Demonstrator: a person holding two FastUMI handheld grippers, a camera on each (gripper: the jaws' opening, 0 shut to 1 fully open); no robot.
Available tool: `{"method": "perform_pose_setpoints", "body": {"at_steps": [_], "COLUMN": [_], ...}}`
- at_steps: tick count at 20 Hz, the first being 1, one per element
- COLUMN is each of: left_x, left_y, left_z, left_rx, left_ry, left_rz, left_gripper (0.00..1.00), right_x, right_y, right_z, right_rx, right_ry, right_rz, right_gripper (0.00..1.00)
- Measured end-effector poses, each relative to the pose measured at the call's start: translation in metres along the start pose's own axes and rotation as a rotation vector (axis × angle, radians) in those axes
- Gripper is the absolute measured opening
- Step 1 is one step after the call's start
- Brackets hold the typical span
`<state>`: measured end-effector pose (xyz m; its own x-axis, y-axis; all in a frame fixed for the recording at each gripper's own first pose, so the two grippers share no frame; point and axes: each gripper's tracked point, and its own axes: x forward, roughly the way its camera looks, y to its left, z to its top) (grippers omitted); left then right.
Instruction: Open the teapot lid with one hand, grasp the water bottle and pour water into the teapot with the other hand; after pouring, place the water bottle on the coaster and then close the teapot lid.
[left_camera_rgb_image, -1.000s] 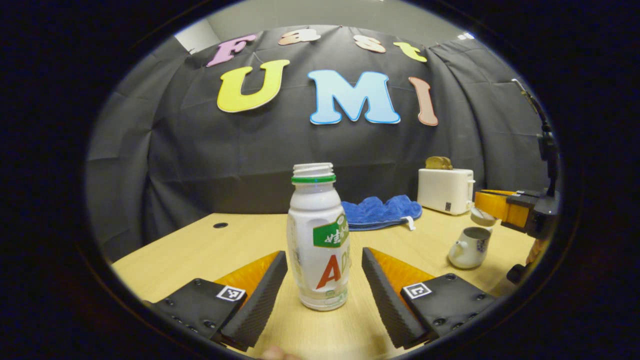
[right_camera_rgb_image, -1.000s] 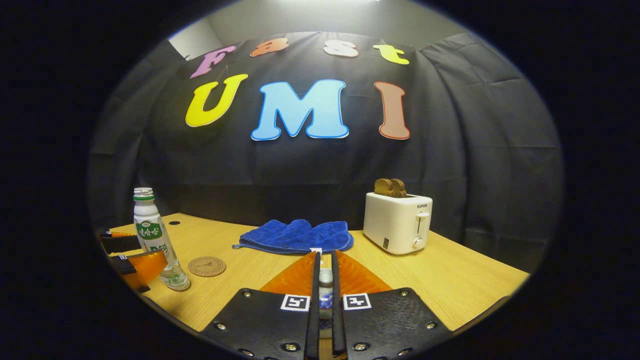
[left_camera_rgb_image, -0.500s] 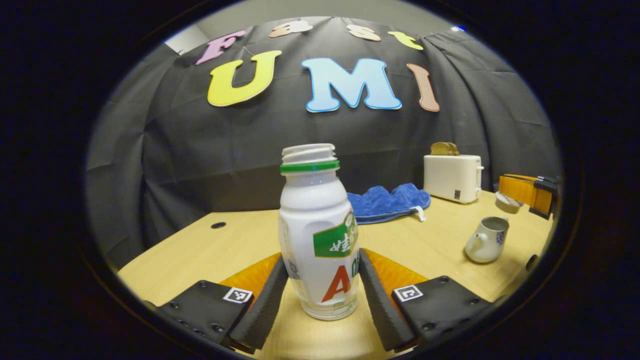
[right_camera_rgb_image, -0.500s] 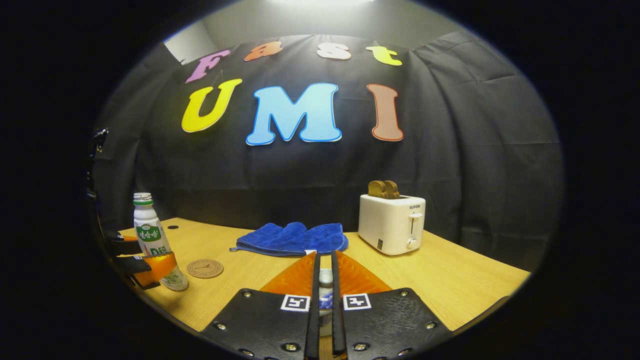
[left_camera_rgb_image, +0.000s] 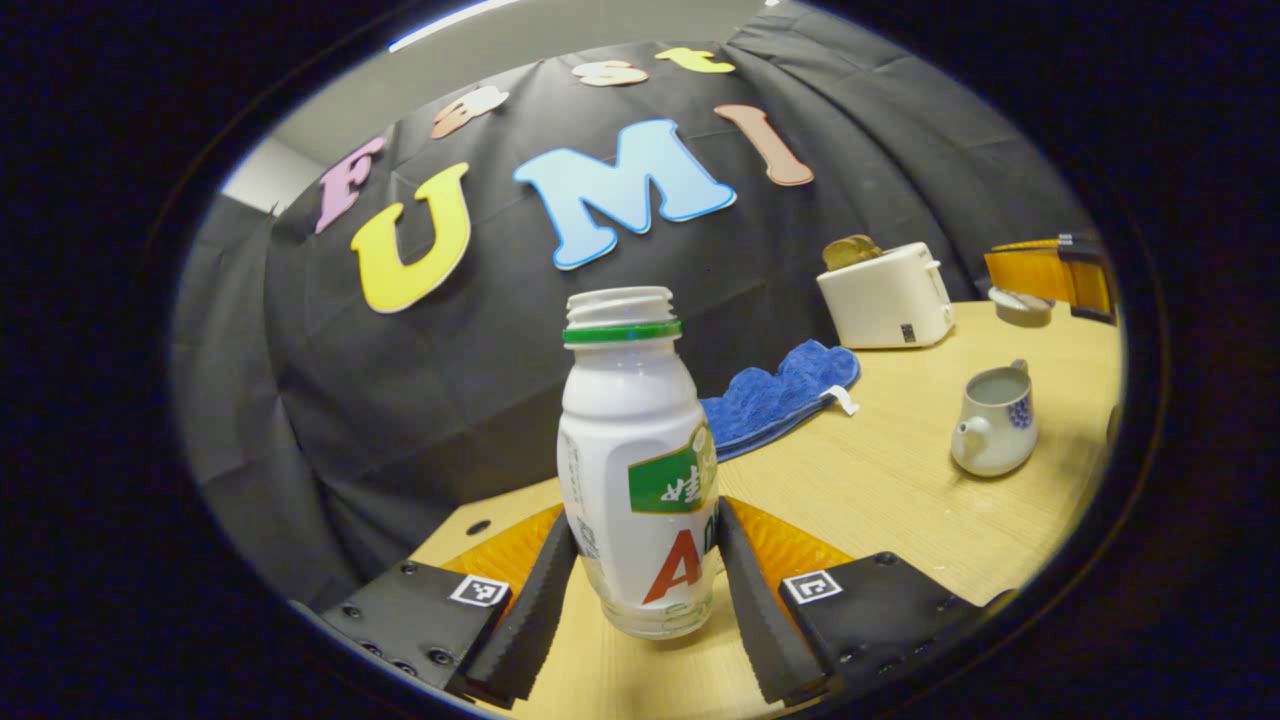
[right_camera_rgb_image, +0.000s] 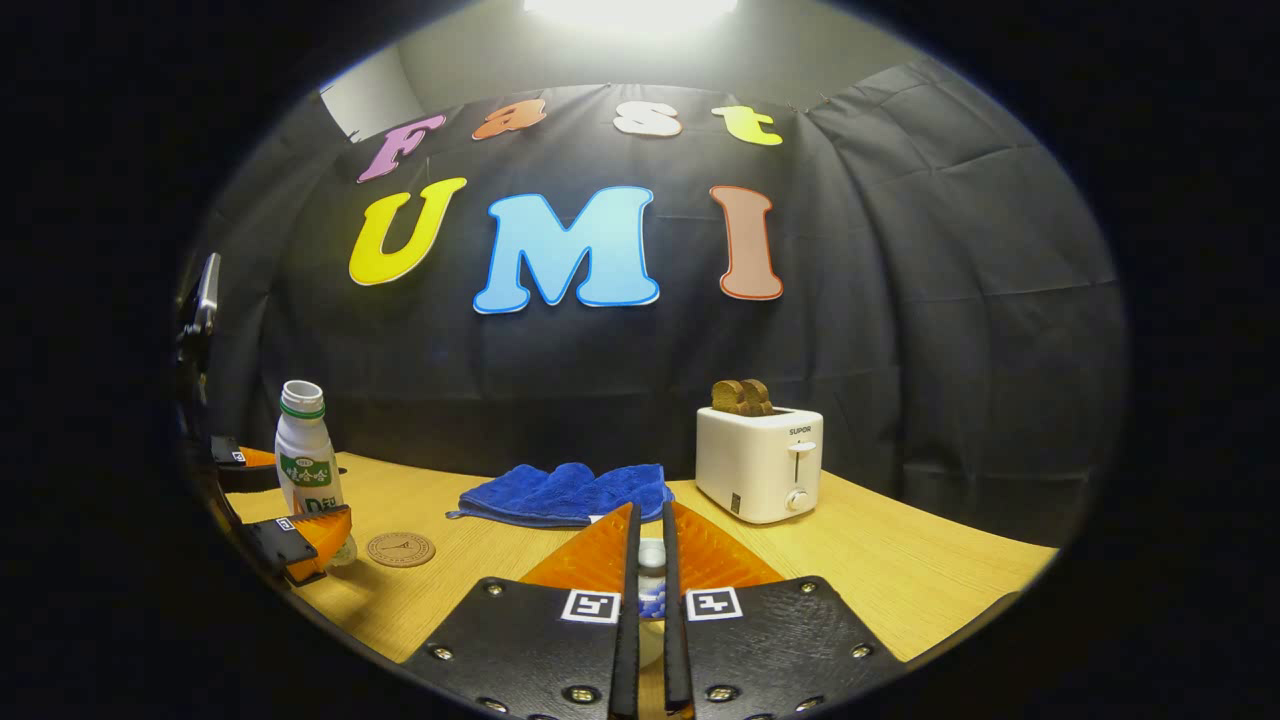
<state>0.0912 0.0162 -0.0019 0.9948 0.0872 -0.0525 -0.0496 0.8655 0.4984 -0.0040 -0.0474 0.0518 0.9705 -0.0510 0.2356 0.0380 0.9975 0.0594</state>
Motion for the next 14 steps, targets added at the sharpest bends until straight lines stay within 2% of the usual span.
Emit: {"method": "perform_pose_setpoints", "body": {"at_steps": [4,7,8,10,12,13,14], "left_x": [0.004,0.008,0.012,0.015,0.019,0.021,0.024], "left_y": [-0.021,-0.035,-0.039,-0.046,-0.054,-0.055,-0.059], "left_z": [0.025,0.034,0.036,0.038,0.042,0.046,0.05], "left_rx": [0.175,0.283,0.324,0.409,0.487,0.526,0.569], "left_ry": [-0.046,-0.055,-0.054,-0.053,-0.058,-0.065,-0.071], "left_rz": [-0.02,-0.031,-0.034,-0.037,-0.041,-0.041,-0.04], "left_gripper": [0.89,0.8,0.89,0.89,0.84,0.84,0.89], "right_x": [-0.008,-0.015,-0.016,-0.02,-0.023,-0.025,-0.026], "right_y": [-0.021,-0.04,-0.045,-0.056,-0.065,-0.067,-0.071], "right_z": [-0.004,-0.008,-0.008,-0.009,-0.009,-0.008,-0.009], "right_rx": [0.013,0.017,0.021,0.025,0.024,0.029,0.036], "right_ry": [0.005,0.008,0.007,0.0,-0.004,-0.006,-0.008], "right_rz": [-0.032,-0.062,-0.071,-0.086,-0.1,-0.104,-0.108], "right_gripper": [0.1,0.1,0.1,0.1,0.1,0.1,0.1]}}
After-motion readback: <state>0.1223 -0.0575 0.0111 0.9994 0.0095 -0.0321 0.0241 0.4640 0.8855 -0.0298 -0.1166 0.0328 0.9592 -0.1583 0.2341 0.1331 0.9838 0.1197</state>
